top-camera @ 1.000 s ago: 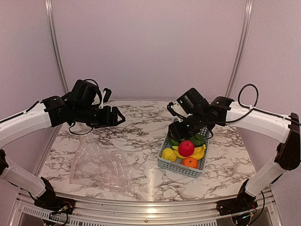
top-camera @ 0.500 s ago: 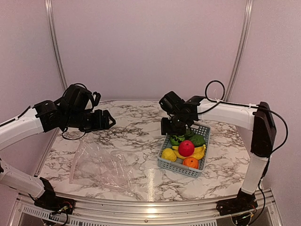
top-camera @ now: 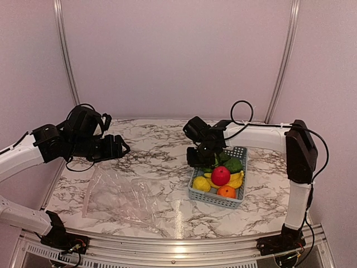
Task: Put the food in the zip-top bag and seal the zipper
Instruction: Adjust the bin at the center of the board.
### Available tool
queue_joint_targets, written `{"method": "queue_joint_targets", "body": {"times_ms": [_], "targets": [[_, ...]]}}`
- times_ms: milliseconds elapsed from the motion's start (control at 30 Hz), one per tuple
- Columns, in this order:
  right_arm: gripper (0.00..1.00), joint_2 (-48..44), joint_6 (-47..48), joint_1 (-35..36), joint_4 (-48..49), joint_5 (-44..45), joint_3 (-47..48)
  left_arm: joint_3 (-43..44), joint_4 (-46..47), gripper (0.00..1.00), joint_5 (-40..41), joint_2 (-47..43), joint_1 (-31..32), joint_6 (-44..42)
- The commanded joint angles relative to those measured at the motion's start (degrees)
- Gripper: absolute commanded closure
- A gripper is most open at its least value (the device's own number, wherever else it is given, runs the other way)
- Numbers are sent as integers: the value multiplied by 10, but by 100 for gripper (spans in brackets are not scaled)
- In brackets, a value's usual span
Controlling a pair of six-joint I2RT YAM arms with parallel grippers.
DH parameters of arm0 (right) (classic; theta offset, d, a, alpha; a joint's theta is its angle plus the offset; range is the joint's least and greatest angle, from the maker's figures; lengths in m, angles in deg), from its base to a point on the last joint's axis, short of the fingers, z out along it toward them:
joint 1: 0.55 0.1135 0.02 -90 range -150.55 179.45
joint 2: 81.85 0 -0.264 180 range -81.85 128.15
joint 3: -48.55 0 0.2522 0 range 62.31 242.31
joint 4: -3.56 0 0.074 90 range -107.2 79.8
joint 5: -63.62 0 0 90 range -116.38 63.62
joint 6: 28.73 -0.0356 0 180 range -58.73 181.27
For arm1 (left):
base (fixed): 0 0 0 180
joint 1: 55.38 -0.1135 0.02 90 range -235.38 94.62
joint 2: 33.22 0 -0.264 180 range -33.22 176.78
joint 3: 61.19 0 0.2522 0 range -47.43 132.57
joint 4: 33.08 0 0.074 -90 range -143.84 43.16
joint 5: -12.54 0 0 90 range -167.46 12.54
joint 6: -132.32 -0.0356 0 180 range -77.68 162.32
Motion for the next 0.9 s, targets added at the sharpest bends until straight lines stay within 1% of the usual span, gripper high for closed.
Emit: {"method": "queue_joint_targets", "body": {"times_ms": [0,33,167,300,467,533,600,667,733,767,800,833,867], "targets": [[87,16,40,-3,-10,15,27,-9,-18,25,7,-13,2,11],[91,14,47,-3,-11,26,28,-9,-18,25,7,-13,2,13],[98,5,82,-3,-18,60,35,-11,-17,25,9,-13,2,15],[100,4,95,-16,-28,78,40,-12,-16,26,4,-10,2,13],[99,2,103,-47,15,49,29,-11,-13,26,8,-12,2,1],[94,4,111,-48,27,34,34,-9,-9,27,6,-14,2,-15],[81,-1,115,-48,24,14,44,-8,-5,27,8,-21,2,-35],[68,-14,116,-46,14,-1,53,-9,-8,26,33,-31,1,-46],[60,-35,127,-38,8,-12,59,-11,-18,20,70,-44,-1,-46],[57,-46,137,-31,8,-15,60,-15,-23,15,88,-53,-3,-43],[54,-59,149,-21,12,-18,59,-20,-28,7,114,-68,-5,-36],[51,-69,161,-10,16,-21,57,-28,-33,3,128,-81,-7,-32],[48,-79,176,0,24,-28,55,-37,-36,1,139,-94,-12,-31]]}}
